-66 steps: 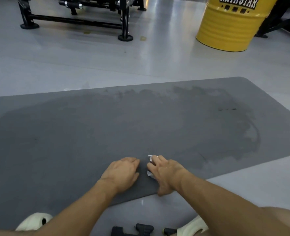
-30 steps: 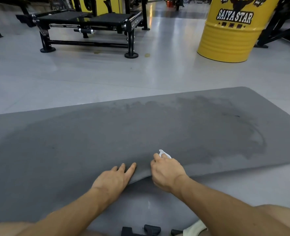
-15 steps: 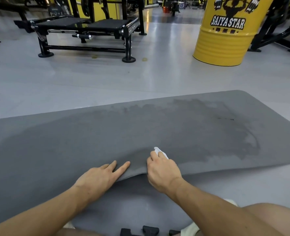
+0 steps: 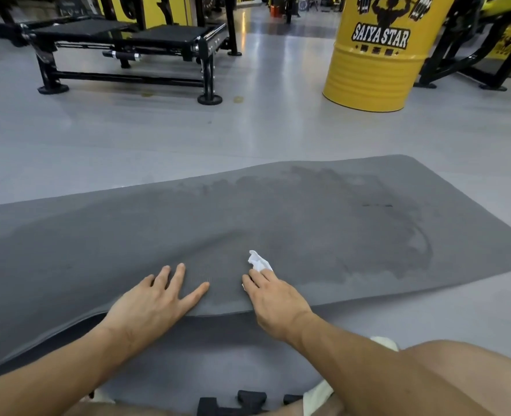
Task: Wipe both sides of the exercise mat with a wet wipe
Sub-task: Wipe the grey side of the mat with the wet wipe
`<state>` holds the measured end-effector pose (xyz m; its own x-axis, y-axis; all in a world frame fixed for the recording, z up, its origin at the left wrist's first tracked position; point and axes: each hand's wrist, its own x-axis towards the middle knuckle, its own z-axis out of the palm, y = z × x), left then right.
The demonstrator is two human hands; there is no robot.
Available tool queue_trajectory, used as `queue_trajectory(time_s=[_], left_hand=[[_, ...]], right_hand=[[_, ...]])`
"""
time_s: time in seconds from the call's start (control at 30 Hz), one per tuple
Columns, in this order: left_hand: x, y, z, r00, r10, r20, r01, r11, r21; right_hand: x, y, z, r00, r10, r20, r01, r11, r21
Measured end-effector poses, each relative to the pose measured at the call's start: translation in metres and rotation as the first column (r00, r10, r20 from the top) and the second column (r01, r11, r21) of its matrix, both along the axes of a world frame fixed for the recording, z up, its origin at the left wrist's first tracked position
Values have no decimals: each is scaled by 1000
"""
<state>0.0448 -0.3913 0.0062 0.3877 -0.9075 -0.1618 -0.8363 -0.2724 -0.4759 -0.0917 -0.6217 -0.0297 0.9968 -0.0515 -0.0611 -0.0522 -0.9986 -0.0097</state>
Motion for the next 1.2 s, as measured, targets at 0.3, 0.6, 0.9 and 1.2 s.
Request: queue_trajectory(time_s=[0.3,0.6,0.9,1.2], left_hand=[[-16,30,7,995,-92,33,95,985,-146],[-8,61,1,985,170,-17,-162,961,225],[9,37,-14,976,217,-38,-181,889,421],[58,54,-17,967,197,-162,-84,847,524]], right_hand=[[-6,13,2,990,107,94,-111,993,30],[20,73,-4,992,109,-63,-105,993,58],[29,60,-34,996,66,-60,-70,995,-71],[19,22,-46,989,-107,-101,96,989,-111]])
